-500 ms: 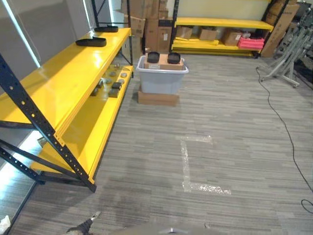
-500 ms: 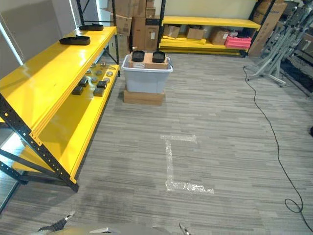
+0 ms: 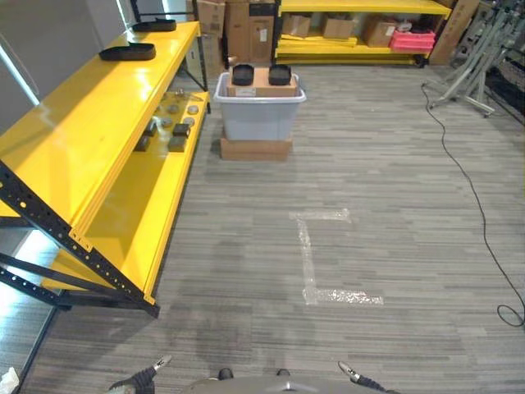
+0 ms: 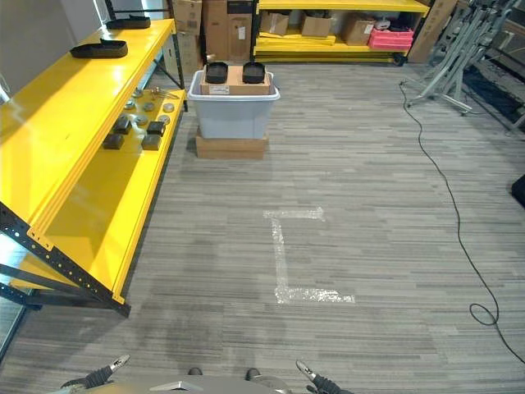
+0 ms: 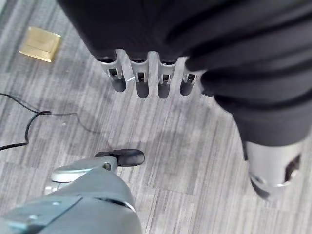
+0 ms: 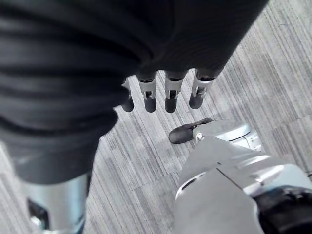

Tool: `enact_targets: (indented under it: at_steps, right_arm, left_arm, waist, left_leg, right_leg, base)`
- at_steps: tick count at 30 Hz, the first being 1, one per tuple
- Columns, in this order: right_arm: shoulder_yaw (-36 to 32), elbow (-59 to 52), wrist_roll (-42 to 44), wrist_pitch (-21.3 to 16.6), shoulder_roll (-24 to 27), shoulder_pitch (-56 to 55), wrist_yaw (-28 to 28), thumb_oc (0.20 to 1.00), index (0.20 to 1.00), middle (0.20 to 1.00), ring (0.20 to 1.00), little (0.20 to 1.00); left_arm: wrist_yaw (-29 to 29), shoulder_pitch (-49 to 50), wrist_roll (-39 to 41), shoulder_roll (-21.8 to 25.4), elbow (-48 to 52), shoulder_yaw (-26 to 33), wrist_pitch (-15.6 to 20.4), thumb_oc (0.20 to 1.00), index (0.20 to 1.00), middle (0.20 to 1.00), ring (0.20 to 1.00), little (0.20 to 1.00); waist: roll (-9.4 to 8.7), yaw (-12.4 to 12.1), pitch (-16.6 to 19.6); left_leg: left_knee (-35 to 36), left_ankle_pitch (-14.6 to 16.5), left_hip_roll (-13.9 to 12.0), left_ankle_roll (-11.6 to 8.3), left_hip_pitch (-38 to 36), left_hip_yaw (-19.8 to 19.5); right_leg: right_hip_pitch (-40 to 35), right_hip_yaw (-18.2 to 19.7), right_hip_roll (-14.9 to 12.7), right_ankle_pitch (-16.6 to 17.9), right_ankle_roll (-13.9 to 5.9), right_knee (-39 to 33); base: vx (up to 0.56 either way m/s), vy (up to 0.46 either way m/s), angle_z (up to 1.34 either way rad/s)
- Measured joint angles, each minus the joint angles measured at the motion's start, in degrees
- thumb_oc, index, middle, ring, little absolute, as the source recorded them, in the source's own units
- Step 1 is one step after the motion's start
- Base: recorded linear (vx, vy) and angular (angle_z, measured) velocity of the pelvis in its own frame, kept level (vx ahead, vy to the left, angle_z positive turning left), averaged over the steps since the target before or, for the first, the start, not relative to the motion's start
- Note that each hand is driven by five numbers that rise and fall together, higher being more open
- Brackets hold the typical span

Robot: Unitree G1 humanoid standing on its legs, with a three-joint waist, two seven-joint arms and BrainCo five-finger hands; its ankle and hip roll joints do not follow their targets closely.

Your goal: Move parts from the plastic box to the shelf.

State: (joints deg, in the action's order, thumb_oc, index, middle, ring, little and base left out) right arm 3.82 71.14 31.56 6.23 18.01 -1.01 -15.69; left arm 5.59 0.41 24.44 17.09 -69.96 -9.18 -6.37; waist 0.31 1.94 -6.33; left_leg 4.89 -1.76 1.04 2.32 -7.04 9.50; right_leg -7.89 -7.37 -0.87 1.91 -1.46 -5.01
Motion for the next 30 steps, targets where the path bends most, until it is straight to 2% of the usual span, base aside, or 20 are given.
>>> enact_targets:
  at_steps: [5, 17, 23, 30]
  right_arm:
    - [0.94, -0.63, -3.44, -1.08, -0.07, -0.06, -0.15, 1.0, 1.0, 1.0, 1.0, 1.0]
    - [2.8, -1.03, -4.94, -2.87, -0.51, 0.93, 0.21, 1.0, 1.0, 1.0, 1.0, 1.0]
    - [2.83, -1.17, -7.22, -6.21, -0.47, 0.98, 2.31, 1.0, 1.0, 1.0, 1.0, 1.0]
    - [2.79, -1.15, -7.12, -7.92, -0.47, 0.62, 2.15, 1.0, 1.0, 1.0, 1.0, 1.0]
  left_arm:
    - [2.37, 0.75, -2.1, -0.22, 1.85, -3.25, 1.0, 1.0, 1.0, 1.0, 1.0, 1.0]
    - [2.19, 0.79, -2.09, -0.14, 1.57, -2.05, -0.06, 1.0, 1.0, 1.0, 1.0, 1.0]
    - [2.27, 0.16, -3.55, 0.55, 1.56, -2.19, -0.36, 1.0, 1.0, 1.0, 1.0, 1.0]
    - [2.28, -0.76, -3.26, 0.97, 1.75, -2.23, -0.25, 1.0, 1.0, 1.0, 1.0, 1.0]
  waist:
    - [-0.56, -0.11, -0.38]
    - [-0.63, -0.39, -0.45]
    - [-0.91, 0.23, -0.65]
    - [-0.82, 0.25, -0.67]
  left_leg:
    - [0.01, 0.18, 0.09, -0.28, 0.03, 0.0]
    - [0.0, -0.15, 0.24, 0.36, -0.1, -0.04]
    - [0.02, -0.15, 0.19, 0.45, -0.15, 0.0]
    - [0.03, -0.05, 0.18, 0.29, -0.02, -0.11]
  right_leg:
    - [0.09, 0.27, -0.08, 0.03, 0.02, -0.05]
    - [-0.04, 0.17, -0.17, 0.45, 0.13, 0.31]
    - [0.17, 0.17, -0.27, 0.24, -0.21, 0.89]
    - [0.11, 0.14, -0.26, 0.28, -0.15, 0.61]
  base:
    - [0.02, 0.038, -0.02]
    - [0.03, 0.049, 0.0]
    - [0.0, 0.0, 0.0]
    - [0.02, 0.001, 0.01]
